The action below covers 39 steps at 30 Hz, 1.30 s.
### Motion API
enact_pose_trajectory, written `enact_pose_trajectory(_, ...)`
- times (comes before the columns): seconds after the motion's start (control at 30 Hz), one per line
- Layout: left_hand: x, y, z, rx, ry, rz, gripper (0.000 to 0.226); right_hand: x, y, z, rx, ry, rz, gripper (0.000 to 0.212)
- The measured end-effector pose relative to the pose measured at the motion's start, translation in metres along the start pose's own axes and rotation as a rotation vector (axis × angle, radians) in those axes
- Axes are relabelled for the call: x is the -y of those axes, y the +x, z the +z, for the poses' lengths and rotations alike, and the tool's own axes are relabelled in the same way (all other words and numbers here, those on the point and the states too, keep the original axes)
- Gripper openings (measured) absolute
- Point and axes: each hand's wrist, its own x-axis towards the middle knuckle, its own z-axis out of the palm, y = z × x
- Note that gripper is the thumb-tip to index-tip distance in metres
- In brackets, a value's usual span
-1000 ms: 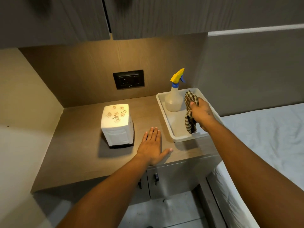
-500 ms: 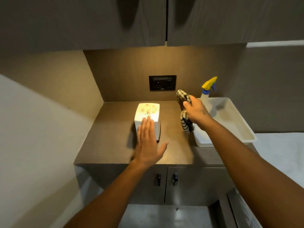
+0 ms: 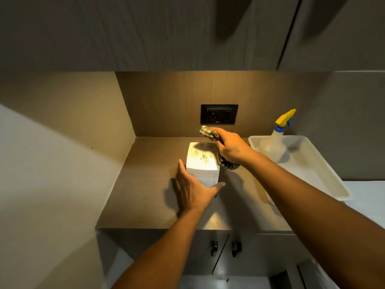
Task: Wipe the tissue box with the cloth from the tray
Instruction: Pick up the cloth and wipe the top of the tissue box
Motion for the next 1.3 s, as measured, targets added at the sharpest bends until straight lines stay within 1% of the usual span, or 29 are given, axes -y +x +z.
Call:
enact_pose_trajectory(0.1, 0.006, -0.004, 0.012, -0.039, -0.086, -0.045, 0.151, 0.003, 0.008, 0.011, 0.086, -0.063, -0.024, 0.047)
enact_pose_trajectory(0.2, 0.011, 0.000, 0.013, -0.062, -0.104, -0.017, 0.143, 0.000, 0.008, 0.019, 0.116, -0.088, -0.013, 0.049)
enact_pose_trajectory(0.33, 0.011, 0.010, -0.004, 0.022, -0.059, 0.038, 0.154, -0.003, 0.008, 0.026, 0.132, -0.092, -0.020, 0.052)
enact_pose_trajectory(0.4, 0.008, 0.019, -0.015, 0.062, -0.086, 0.107, 0.158, -0.005, 0.009, 0.030, 0.123, -0.104, -0.055, 0.052)
enact_pose_trajectory(0.47, 0.002, 0.031, -0.024, 0.104, -0.153, 0.154, 0.157, -0.007, 0.010, 0.032, 0.109, -0.096, -0.069, 0.050)
enact_pose_trajectory(0.57, -0.002, 0.050, -0.035, 0.235, -0.225, 0.197, 0.150, -0.008, 0.011, 0.032, 0.106, -0.096, -0.066, 0.050)
enact_pose_trajectory(0.63, -0.001, 0.064, -0.045, 0.363, -0.236, 0.233, 0.154, -0.007, 0.011, 0.032, 0.107, -0.106, -0.068, 0.049)
enact_pose_trajectory(0.7, -0.003, 0.084, -0.056, 0.525, -0.228, 0.256, 0.155, -0.006, 0.010, 0.032, 0.105, -0.098, -0.071, 0.049)
enact_pose_trajectory(0.77, -0.008, 0.106, -0.065, 0.676, -0.164, 0.316, 0.155, -0.006, 0.009, 0.032, 0.107, -0.095, -0.062, 0.050)
enact_pose_trajectory(0.8, -0.013, 0.116, -0.068, 0.732, -0.100, 0.335, 0.161, -0.006, 0.010, 0.032, 0.113, -0.101, -0.057, 0.050)
enact_pose_trajectory(0.83, -0.017, 0.124, -0.070, 0.774, -0.032, 0.337, 0.168, -0.007, 0.010, 0.032, 0.119, -0.106, -0.053, 0.050)
enact_pose_trajectory(0.9, -0.023, 0.134, -0.070, 0.824, 0.057, 0.331, 0.174, -0.007, 0.012, 0.031, 0.124, -0.109, -0.045, 0.049)
enact_pose_trajectory(0.97, -0.021, 0.137, -0.066, 0.843, 0.052, 0.329, 0.174, -0.007, 0.013, 0.031, 0.120, -0.111, -0.036, 0.049)
enact_pose_trajectory(1.03, -0.016, 0.136, -0.062, 0.837, -0.003, 0.317, 0.171, -0.007, 0.013, 0.033, 0.116, -0.114, -0.043, 0.049)
enact_pose_trajectory(1.13, -0.006, 0.134, -0.060, 0.806, -0.090, 0.329, 0.162, -0.007, 0.006, 0.034, 0.117, -0.115, -0.118, 0.047)
enact_pose_trajectory(1.23, -0.003, 0.131, -0.059, 0.784, -0.128, 0.322, 0.161, -0.014, -0.010, 0.035, 0.117, -0.134, -0.215, 0.047)
enact_pose_trajectory(1.3, 0.000, 0.126, -0.057, 0.767, -0.184, 0.313, 0.156, -0.020, -0.017, 0.033, 0.109, -0.128, -0.218, 0.047)
